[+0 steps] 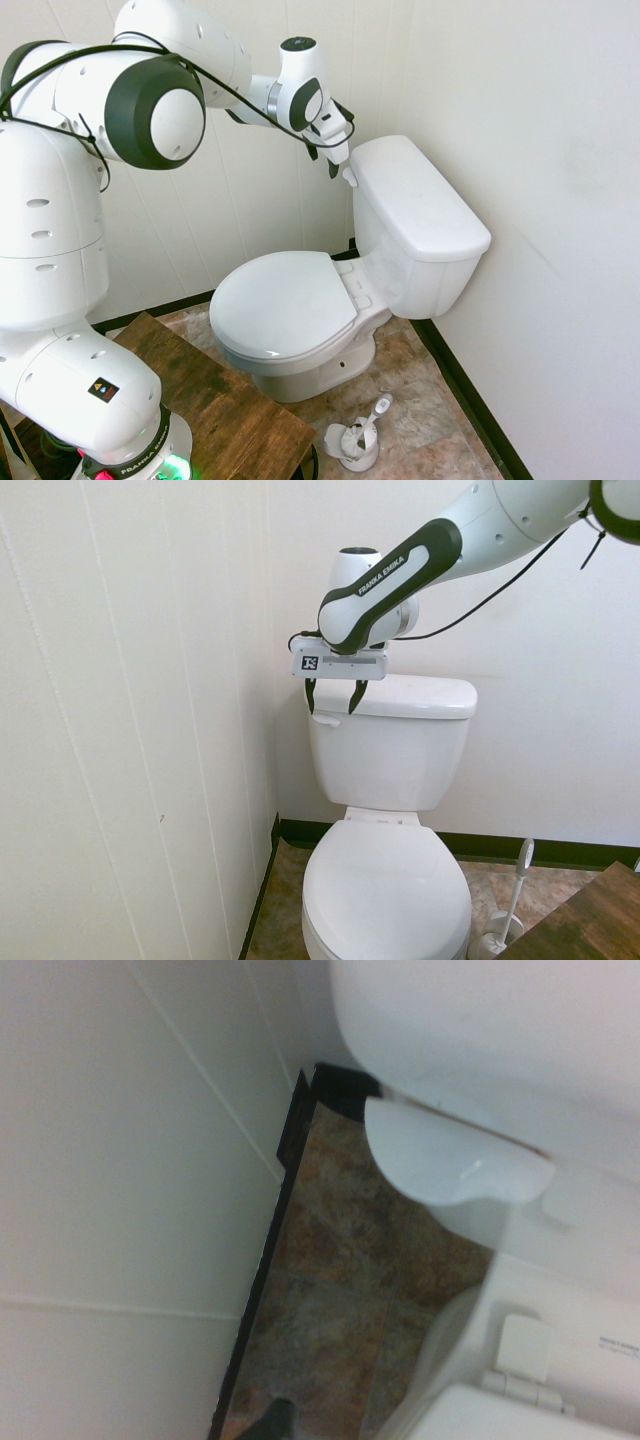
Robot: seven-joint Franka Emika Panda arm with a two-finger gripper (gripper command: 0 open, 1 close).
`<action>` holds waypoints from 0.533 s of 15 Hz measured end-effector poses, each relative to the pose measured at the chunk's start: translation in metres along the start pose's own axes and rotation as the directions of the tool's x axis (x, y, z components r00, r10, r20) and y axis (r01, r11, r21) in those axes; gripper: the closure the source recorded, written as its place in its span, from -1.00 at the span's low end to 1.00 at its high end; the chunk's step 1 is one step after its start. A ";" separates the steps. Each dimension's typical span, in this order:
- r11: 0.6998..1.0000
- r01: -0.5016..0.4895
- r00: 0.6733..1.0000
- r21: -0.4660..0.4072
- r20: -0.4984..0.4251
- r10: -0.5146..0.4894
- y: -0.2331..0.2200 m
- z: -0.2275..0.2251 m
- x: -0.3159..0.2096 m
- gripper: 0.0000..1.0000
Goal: Flush the toilet
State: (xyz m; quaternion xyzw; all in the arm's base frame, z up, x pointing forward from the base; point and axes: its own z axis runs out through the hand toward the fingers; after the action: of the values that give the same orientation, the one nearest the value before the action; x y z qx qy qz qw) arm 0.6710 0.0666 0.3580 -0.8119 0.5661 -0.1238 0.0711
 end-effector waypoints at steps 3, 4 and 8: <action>0.999 -0.028 0.999 0.021 -0.028 0.029 -0.016 0.003 0.007 1.00; 0.999 -0.038 0.999 0.025 -0.037 0.039 -0.020 0.006 0.009 1.00; 0.997 -0.067 0.996 0.036 -0.057 0.069 -0.029 0.030 0.022 1.00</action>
State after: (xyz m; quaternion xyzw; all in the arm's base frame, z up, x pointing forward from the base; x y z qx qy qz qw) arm 0.7128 0.0557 0.3394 -0.7869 0.5930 -0.1543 0.0726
